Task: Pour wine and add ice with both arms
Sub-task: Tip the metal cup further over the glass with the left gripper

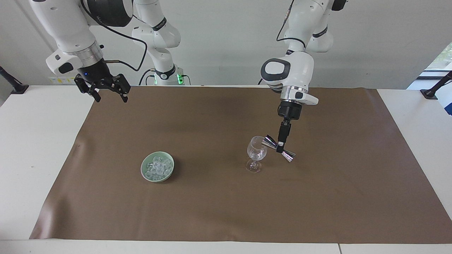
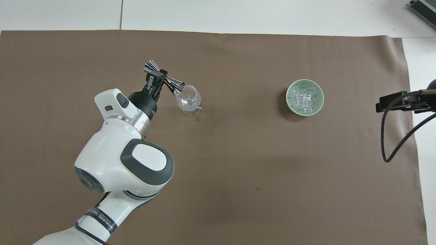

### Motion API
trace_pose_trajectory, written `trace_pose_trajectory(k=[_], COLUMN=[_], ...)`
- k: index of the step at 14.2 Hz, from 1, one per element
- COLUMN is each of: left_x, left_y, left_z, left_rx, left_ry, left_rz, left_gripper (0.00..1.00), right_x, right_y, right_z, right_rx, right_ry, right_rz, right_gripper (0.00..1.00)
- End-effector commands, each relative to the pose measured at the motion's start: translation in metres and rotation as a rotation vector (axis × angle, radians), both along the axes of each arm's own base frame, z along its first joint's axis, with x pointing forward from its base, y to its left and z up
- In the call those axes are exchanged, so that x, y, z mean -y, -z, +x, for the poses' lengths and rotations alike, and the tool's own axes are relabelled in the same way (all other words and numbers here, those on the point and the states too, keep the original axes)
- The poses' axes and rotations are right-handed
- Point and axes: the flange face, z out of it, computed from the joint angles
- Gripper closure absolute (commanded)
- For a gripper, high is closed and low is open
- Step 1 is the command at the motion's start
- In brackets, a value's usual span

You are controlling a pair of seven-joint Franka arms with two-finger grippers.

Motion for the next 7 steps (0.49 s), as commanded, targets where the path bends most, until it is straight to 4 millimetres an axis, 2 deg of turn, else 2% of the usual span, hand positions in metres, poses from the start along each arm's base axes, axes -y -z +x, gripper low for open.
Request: trace_pose_trajectory(k=[1,7], left_x=[0.0059,0.0060], left_y=[-0.0034,-0.0048], left_z=[0.0001,0.0006], left_rx=[0.035,0.041], left_ry=[0.003,0.007], left_rz=[0.039,0.047], left_gripper=[1.00,1.00], right_x=[0.0034,0.0034], right_y=[0.0002,0.0001], right_z=[-0.0085,-0.0083], right_rx=[0.005,0.006], right_ry=[-0.013,-0.013], right_rz=[0.022,0.022], right_gripper=[0.00,0.00])
